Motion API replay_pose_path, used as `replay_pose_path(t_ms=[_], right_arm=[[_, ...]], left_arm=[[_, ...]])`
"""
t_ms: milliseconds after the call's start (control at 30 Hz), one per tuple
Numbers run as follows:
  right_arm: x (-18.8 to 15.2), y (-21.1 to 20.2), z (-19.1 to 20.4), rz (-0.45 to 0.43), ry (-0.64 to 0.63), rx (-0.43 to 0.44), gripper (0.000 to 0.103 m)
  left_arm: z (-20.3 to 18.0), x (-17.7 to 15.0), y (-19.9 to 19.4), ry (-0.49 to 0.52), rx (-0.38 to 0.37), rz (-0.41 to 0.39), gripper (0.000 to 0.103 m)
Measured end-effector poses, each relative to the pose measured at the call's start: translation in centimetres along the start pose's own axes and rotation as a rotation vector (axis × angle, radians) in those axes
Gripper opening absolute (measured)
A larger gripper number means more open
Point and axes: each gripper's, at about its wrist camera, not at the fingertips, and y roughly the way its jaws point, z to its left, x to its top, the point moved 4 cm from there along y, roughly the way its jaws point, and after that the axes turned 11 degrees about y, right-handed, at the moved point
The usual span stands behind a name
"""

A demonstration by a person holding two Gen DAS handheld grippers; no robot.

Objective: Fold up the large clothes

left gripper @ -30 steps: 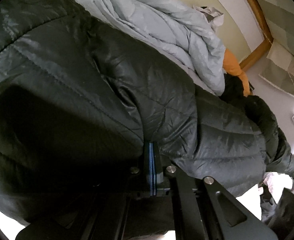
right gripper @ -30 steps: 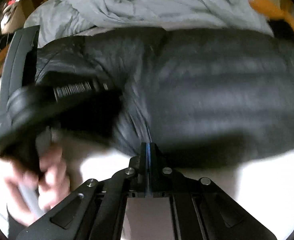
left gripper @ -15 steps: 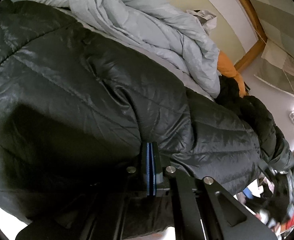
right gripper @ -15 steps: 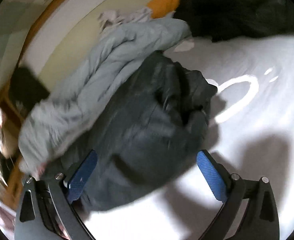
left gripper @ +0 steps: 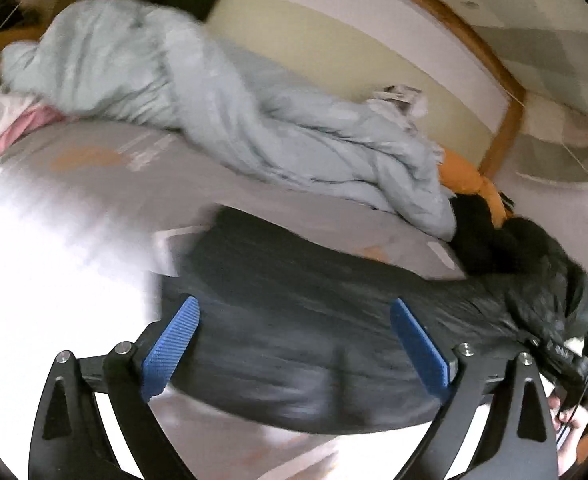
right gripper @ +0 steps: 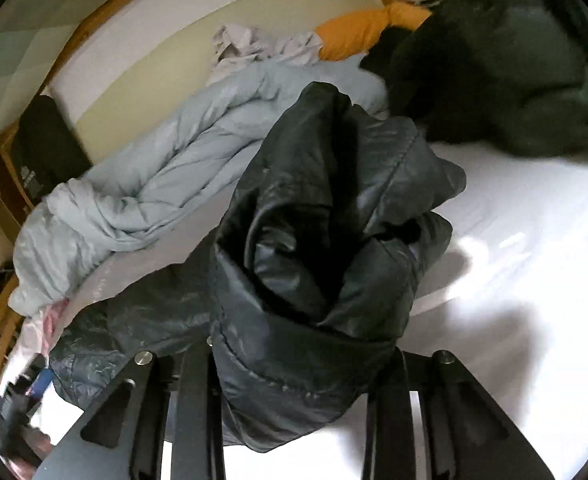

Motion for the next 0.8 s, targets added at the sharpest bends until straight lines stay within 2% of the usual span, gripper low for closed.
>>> replay_pose_path(t_ms=[67,100,200,267,433,500,567,633,800], right_arm=[[1.3,-1.5,-1.0,-0.004,-0.039,-0.045,0.032],[2.0,-2.0,-1.3,0.006,-0.098,-0.079,0.032],[3.9,-2.5,-1.0,-0.001,-0.202,-0.149,0.032],[4.8,-2.6,-0.4,-0.013,-0.232,-0.16,0.032],[4.7,-2.9,4.7,-0.078,-0.353,-0.169,0.033],[4.3,-3.0,7.3,-0.099,-0.399,-0.158,0.034],[3.5,-3.4,10.3,-0.117,-0.437,-0.115,0.034],[2.3,-3.9,13.5,-0.129,-0.455,-0.058,0.035],[-2.5,-3.7,20.9,-0.11,-0.486,0.059,0.035]], left_arm=[[1.6,0.1,-0.2,-0.06,-0.034,0.06,0.097],[2.0,-0.4,0.1,-0.071,-0.063,0.107,0.097],[1.5,-2.7,1.8,-0.058,-0.186,0.268,0.097],[0.7,-4.5,2.8,-0.035,-0.229,0.316,0.097],[-1.1,-7.1,5.7,-0.023,-0.266,0.354,0.095],[-1.2,-7.6,6.4,-0.013,-0.264,0.355,0.083],[-1.1,-8.1,6.3,0.01,-0.269,0.339,0.066],[-1.2,-8.0,6.0,0.016,-0.288,0.328,0.056],[-1.1,-8.2,5.3,0.001,-0.304,0.311,0.052]])
